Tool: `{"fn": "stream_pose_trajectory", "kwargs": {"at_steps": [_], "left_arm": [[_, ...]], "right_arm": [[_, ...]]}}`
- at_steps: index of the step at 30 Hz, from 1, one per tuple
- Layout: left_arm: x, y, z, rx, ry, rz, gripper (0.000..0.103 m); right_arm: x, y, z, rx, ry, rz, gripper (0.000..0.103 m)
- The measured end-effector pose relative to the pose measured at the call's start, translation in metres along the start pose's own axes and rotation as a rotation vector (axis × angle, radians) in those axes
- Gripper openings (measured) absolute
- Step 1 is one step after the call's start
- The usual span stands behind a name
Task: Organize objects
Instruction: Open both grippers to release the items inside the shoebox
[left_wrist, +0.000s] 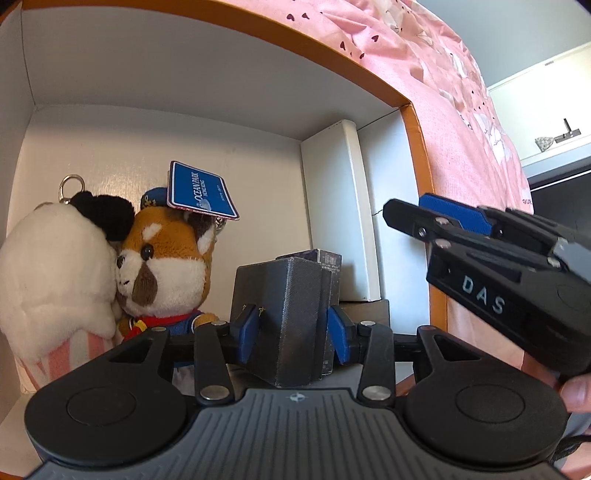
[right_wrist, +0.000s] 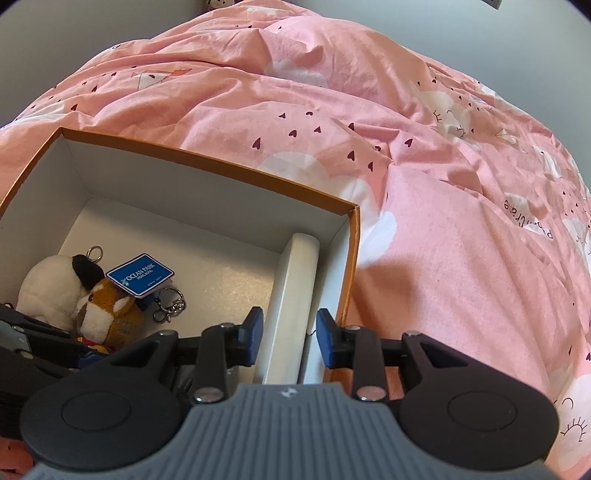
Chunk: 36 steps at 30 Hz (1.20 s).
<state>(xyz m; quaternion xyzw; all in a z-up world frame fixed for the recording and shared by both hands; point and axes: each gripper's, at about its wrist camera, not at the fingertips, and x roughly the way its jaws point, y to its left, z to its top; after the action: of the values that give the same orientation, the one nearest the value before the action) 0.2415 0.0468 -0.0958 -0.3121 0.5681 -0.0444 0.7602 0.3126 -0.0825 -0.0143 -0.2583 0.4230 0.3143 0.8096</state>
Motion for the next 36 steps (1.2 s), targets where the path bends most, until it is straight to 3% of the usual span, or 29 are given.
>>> {"fn": "stream_pose_trajectory", "kwargs": {"at_steps": [6,9,16,23,27,32,36], "left_arm": [[0.002,0.015,0.002,-0.157,0.001,-0.054,0.047],[0.002,0.018,0.002,-0.179,-0.005,-0.067,0.046],[-0.009,0.005,0.001,-0.067,-0.043,-0.04,0.05],[-0.055,-0.016,-0.016,0.11,-0.155,-0.006,0.05],[-0.082,-0.024,-0.034,0.189,-0.186,-0.031,0.05],[-0.105,-0.027,-0.057,0.241,-0.203,-0.029,0.05],[-0.115,-0.019,-0.079,0.229,-0.209,-0.032,0.05]], "right_arm": [[-0.003,-0.002,-0.007,0.013,0.012,0.059,0.032],[-0.003,-0.002,-0.01,0.026,0.022,0.09,0.031],[-0.018,-0.002,-0.022,0.045,0.005,0.111,0.032],[-0.047,-0.011,-0.04,0.147,-0.053,0.162,0.034],[-0.067,-0.012,-0.055,0.216,-0.099,0.207,0.036],[-0.088,-0.007,-0.077,0.264,-0.158,0.214,0.036],[-0.096,0.0,-0.097,0.31,-0.156,0.259,0.036]]}}
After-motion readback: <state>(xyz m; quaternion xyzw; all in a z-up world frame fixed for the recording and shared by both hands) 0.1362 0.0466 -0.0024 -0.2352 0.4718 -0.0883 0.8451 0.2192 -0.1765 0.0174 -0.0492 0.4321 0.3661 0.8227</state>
